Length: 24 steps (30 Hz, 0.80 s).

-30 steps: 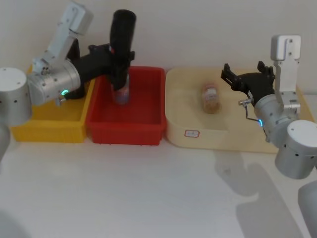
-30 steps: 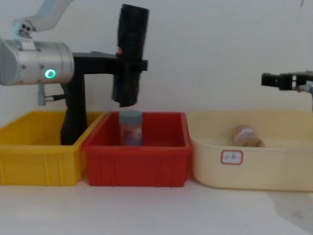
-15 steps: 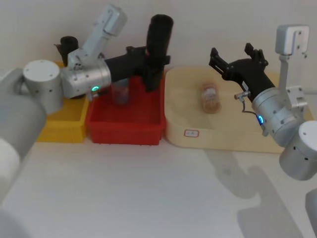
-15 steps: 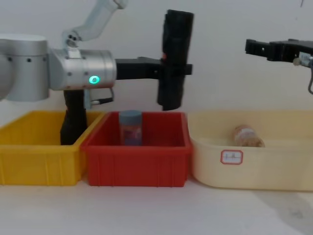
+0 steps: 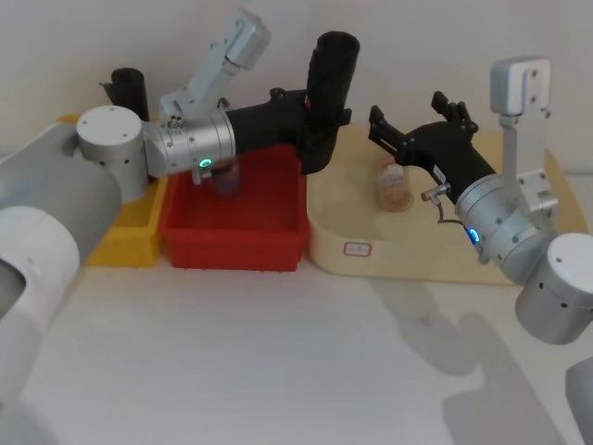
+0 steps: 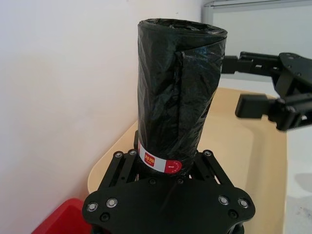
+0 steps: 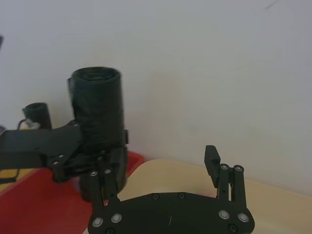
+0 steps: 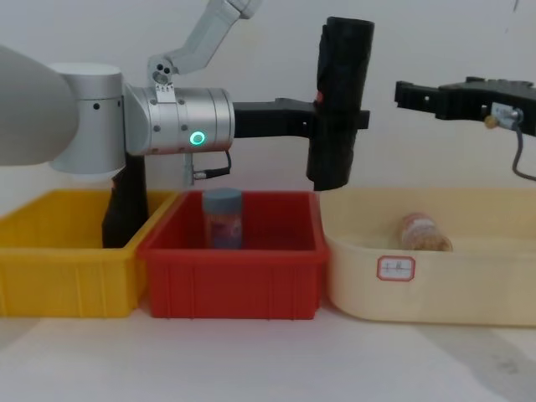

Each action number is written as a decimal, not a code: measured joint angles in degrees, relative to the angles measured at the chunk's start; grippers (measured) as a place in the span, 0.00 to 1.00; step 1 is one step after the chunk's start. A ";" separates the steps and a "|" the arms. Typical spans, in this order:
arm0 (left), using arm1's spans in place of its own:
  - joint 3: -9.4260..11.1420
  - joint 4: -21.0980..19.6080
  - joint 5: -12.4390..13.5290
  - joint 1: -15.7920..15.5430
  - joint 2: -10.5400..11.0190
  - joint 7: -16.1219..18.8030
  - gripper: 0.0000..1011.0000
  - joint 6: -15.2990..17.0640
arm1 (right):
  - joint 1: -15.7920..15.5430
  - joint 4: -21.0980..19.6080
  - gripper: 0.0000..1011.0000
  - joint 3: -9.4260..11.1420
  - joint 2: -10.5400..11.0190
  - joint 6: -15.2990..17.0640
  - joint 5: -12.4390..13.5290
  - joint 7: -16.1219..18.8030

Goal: Pick up the garbage bag with the one hand and transfer it to the other hand.

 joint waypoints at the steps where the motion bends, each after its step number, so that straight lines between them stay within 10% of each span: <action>1: 0.09 0.67 -0.07 -0.31 -0.23 -0.17 0.39 -0.23 | 0.04 0.07 0.99 -0.08 0.07 0.01 0.01 0.42; 24: 1.09 7.53 -0.95 -3.61 -2.61 -2.72 0.39 -3.64 | 2.55 0.40 0.99 -0.78 1.47 -0.16 4.73 8.49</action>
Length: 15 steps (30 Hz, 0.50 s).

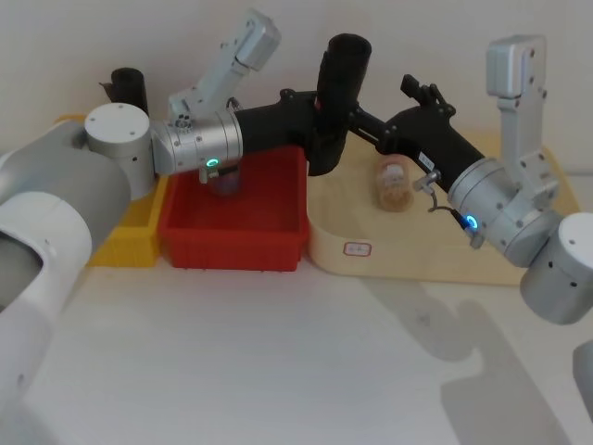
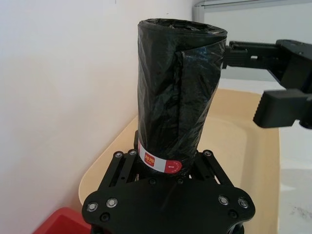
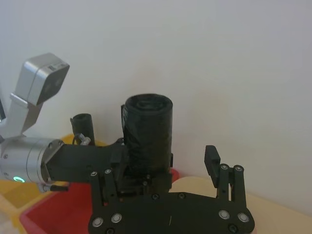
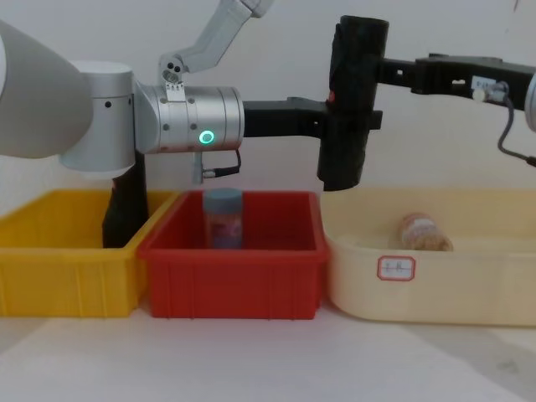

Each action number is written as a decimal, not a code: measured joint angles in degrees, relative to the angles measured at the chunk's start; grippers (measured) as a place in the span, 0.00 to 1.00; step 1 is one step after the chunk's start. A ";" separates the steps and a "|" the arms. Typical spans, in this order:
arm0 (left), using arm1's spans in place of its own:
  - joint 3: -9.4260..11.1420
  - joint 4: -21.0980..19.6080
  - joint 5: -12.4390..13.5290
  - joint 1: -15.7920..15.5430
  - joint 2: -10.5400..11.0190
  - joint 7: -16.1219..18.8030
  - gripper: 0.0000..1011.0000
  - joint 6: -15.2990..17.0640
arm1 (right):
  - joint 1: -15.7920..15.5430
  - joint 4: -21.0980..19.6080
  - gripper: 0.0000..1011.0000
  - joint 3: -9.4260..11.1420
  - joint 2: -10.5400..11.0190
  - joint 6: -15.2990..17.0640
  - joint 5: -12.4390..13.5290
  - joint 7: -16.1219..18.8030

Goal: Pick up the garbage bag with the one hand and transfer it to the other hand.

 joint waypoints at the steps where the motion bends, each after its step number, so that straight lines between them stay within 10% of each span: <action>1: 0.03 0.17 -0.02 -0.06 -0.04 -0.05 0.39 -0.06 | 0.13 0.07 0.99 -0.02 0.00 -0.07 0.07 0.09; 15: 0.13 0.95 -0.10 -0.45 -0.32 -0.35 0.39 -0.44 | 3.25 3.53 0.99 -1.39 -0.31 -2.18 0.85 1.89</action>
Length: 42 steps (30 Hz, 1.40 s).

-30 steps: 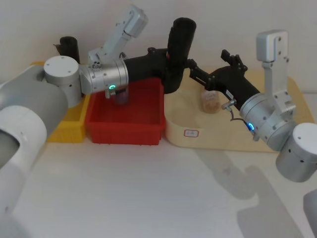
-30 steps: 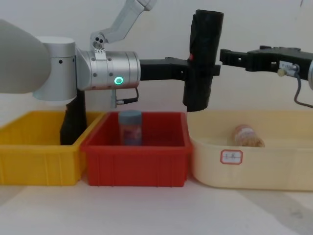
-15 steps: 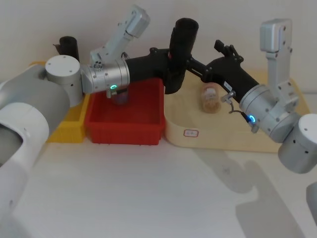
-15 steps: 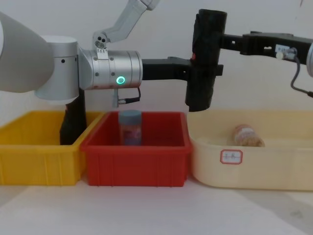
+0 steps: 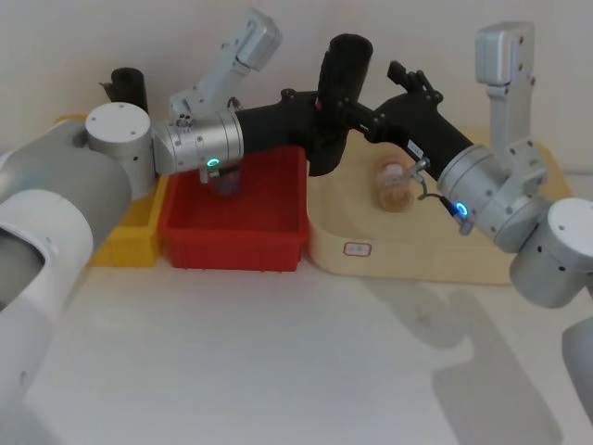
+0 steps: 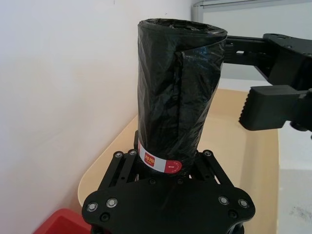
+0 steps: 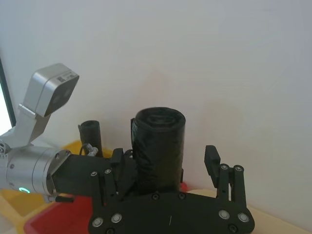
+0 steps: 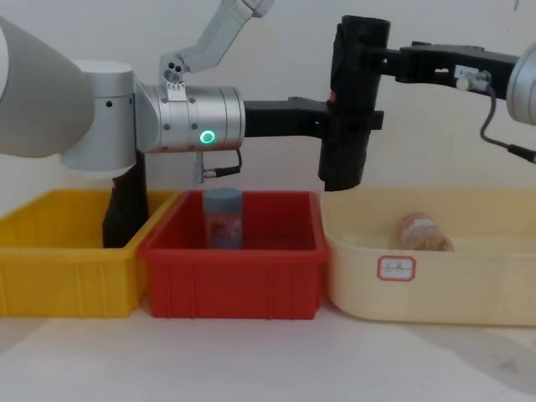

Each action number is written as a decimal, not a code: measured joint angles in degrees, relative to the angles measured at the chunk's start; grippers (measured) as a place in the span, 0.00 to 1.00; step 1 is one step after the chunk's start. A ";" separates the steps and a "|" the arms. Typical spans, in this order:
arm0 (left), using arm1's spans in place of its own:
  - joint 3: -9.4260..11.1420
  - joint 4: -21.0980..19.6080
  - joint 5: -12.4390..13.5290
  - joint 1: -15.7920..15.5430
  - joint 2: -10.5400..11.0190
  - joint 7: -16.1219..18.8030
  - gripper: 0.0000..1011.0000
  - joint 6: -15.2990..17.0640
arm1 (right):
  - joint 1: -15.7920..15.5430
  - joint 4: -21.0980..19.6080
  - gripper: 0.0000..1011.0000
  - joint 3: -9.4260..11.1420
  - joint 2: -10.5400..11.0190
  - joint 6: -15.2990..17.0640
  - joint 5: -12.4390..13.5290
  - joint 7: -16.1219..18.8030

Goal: Pick up the garbage bag with the one hand and transfer it to the other hand.

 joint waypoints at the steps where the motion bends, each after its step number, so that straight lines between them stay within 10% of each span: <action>1: 0.00 0.02 0.00 -0.01 -0.01 -0.01 0.39 -0.01 | 0.16 0.23 0.99 -0.06 -0.04 -0.17 0.03 0.08; 42: 0.02 0.36 -0.03 -0.16 -0.11 -0.09 0.39 -0.16 | 10.37 16.39 0.99 -3.45 -4.63 -8.85 2.84 3.39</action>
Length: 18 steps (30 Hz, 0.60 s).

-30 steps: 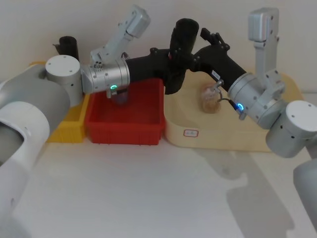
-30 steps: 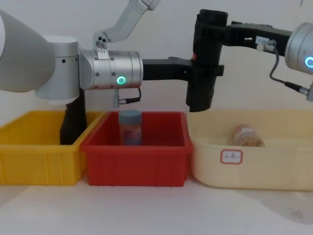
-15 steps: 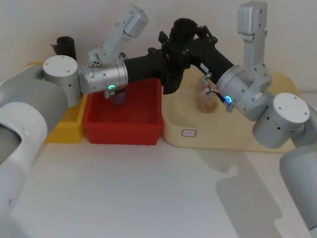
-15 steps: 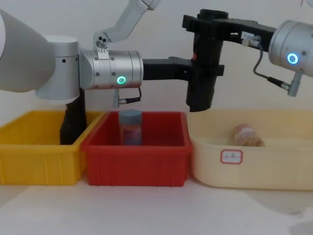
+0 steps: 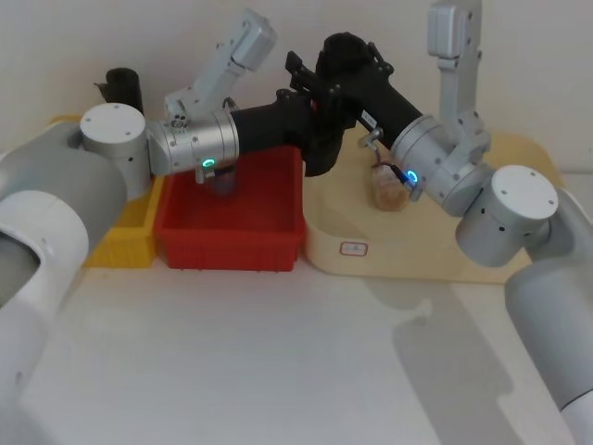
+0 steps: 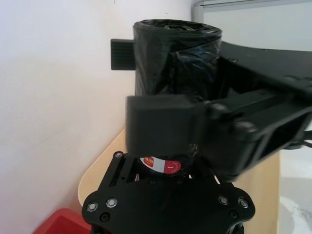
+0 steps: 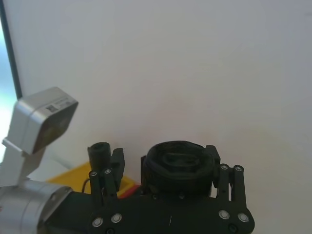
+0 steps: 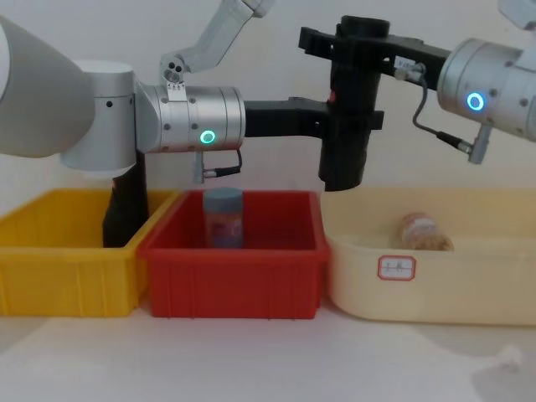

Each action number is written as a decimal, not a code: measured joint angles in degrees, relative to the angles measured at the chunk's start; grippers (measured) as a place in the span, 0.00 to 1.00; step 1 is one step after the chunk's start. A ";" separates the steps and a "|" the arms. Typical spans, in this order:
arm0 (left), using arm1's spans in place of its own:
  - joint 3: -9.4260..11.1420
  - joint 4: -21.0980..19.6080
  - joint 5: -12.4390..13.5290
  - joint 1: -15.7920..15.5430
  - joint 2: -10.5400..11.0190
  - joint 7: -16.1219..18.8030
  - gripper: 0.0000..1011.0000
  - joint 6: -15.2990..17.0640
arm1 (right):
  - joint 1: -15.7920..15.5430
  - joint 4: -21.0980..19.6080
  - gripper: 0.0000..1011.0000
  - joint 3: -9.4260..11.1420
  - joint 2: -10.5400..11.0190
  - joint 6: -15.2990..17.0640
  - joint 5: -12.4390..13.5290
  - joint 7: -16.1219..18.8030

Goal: Pick up the garbage bag with the one hand and transfer it to the other hand.

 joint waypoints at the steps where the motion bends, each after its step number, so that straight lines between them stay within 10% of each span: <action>1: 0.00 0.00 -0.01 0.00 0.00 0.00 0.39 0.00 | 0.12 0.26 0.99 -0.06 -0.06 -0.08 -0.05 -0.10; 18: 0.01 -0.01 0.00 0.01 0.00 0.02 0.39 0.01 | 1.81 3.76 0.86 -0.72 -0.83 -1.69 -1.66 -2.08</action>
